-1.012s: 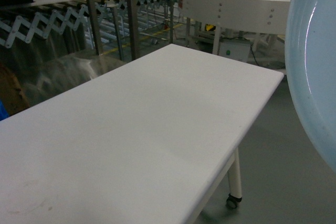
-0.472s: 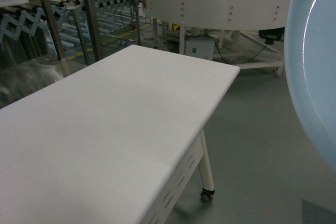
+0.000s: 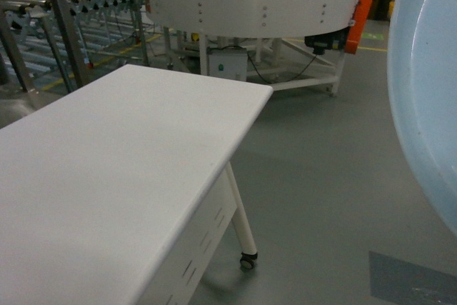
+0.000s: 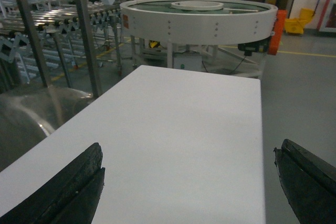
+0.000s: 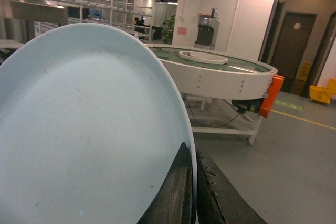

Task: Place blue tray on left shelf second layer neatly

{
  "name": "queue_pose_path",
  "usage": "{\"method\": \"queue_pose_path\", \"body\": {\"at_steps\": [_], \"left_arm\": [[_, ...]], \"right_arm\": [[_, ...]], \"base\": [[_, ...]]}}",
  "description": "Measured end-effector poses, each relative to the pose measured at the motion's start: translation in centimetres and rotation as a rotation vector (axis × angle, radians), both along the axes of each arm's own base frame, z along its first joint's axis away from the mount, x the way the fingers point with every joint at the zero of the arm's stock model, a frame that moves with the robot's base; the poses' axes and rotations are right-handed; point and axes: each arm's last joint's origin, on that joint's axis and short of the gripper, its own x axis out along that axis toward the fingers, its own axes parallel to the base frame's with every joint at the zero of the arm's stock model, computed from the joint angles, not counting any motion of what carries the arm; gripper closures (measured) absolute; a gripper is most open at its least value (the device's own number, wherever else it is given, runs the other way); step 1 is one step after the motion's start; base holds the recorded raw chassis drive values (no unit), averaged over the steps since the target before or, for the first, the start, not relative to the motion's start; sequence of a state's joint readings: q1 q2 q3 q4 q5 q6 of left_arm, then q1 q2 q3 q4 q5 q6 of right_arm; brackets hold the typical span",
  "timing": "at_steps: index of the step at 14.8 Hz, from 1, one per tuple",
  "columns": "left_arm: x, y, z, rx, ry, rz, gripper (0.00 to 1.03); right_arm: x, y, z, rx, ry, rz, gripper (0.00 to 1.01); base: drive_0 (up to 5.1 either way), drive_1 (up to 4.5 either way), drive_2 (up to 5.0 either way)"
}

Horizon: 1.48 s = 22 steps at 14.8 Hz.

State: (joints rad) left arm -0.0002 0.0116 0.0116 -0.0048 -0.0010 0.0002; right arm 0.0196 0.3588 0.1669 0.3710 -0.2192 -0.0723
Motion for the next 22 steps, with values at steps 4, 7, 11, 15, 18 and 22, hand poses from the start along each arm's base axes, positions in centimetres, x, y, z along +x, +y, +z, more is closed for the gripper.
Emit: {"method": "queue_pose_path", "body": {"at_steps": [4,7,11,15,18,22], "left_arm": [[0.0,0.0,0.0,0.0,0.0,0.0,0.05],[0.0,0.0,0.0,0.0,0.0,0.0,0.05],[0.0,0.0,0.03,0.0,-0.003,0.0,0.05],[0.0,0.0,0.01,0.0,-0.001,0.0,0.05],[0.0,0.0,0.0,0.0,0.0,0.0,0.05],[0.0,0.0,0.03,0.0,-0.003,-0.001,0.05]], "right_arm": [[0.0,0.0,0.0,0.0,0.0,0.0,0.99],[0.0,0.0,0.0,0.0,0.0,0.0,0.99],[-0.01,0.0,0.04,0.0,-0.004,0.0,0.99],[-0.01,0.0,-0.01,0.0,0.0,0.0,0.99],[-0.01,0.0,0.01,0.0,-0.002,0.0,0.99],[-0.01,0.0,0.0,0.0,-0.001,0.0,0.99]], "base": [[-1.6,-1.58,-1.6],[-1.6,-1.6,-1.6],[-1.5,0.52,-3.6],[-1.6,2.43,-5.7],[-1.7,2.4,-5.7],[-1.6,2.51,-5.6]]}}
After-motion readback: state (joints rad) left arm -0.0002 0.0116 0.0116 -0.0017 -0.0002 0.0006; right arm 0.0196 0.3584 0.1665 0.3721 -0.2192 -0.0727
